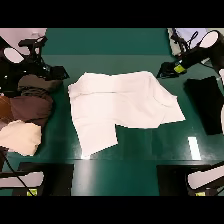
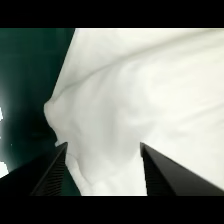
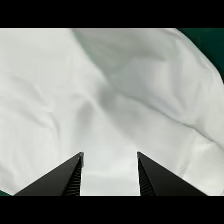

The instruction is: Fold the shirts.

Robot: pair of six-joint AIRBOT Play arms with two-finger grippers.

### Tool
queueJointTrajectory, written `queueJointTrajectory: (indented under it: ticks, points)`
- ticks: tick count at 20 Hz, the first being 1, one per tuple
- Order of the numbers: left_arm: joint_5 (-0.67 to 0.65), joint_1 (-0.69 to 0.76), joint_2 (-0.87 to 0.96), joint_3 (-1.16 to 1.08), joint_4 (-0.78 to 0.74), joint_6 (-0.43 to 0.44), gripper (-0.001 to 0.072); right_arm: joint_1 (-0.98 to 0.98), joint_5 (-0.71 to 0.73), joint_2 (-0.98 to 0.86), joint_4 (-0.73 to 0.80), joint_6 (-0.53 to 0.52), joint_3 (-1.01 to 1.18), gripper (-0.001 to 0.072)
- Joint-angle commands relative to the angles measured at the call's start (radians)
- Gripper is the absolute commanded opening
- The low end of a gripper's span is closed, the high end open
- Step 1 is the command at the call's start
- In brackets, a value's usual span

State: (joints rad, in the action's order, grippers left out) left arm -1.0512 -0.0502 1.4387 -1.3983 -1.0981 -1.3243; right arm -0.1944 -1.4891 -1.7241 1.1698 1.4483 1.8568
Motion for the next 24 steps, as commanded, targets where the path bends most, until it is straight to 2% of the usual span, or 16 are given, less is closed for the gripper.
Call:
queueJointTrajectory:
  ticks: [1,3,6,8,10,12,15,19,22,23,24]
  points:
    - [-0.135,-0.057,-0.001,-0.016,0.023,-0.043,0.0541,0.029,-0.061,0.008,-0.004,-0.021,0.060,0.0396]
    - [-0.158,-0.082,-0.077,0.072,0.023,-0.045,0.0541,0.072,-0.093,0.093,-0.072,-0.063,-0.025,0.0395]
    - [-0.096,-0.081,-0.230,0.337,0.022,-0.050,0.0541,0.151,-0.077,0.238,-0.186,-0.080,-0.226,0.0395]
    - [-0.067,-0.081,-0.301,0.512,0.034,-0.060,0.0541,0.192,-0.049,0.319,-0.203,-0.086,-0.335,0.0395]
    - [-0.025,-0.080,-0.341,0.657,0.096,-0.057,0.0541,0.225,-0.021,0.384,-0.210,-0.089,-0.417,0.0395]
    - [0.040,-0.080,-0.345,0.758,0.204,-0.017,0.0540,0.243,0.005,0.428,-0.211,-0.089,-0.475,0.0395]
    - [0.119,-0.080,-0.345,0.846,0.298,0.018,0.0540,0.248,0.004,0.455,-0.210,-0.089,-0.517,0.0385]
    - [0.162,-0.072,-0.345,0.886,0.319,0.024,0.0540,0.248,0.006,0.455,-0.211,-0.089,-0.517,0.0385]
    - [0.240,0.037,-0.345,0.886,0.321,0.019,0.0539,0.248,0.013,0.455,-0.211,-0.089,-0.517,0.0385]
    - [0.269,0.077,-0.345,0.886,0.321,0.005,0.0509,0.248,0.010,0.455,-0.210,-0.089,-0.517,0.0385]
    - [0.281,0.104,-0.345,0.886,0.321,-0.007,0.0294,0.249,0.005,0.455,-0.207,-0.089,-0.517,0.0385]
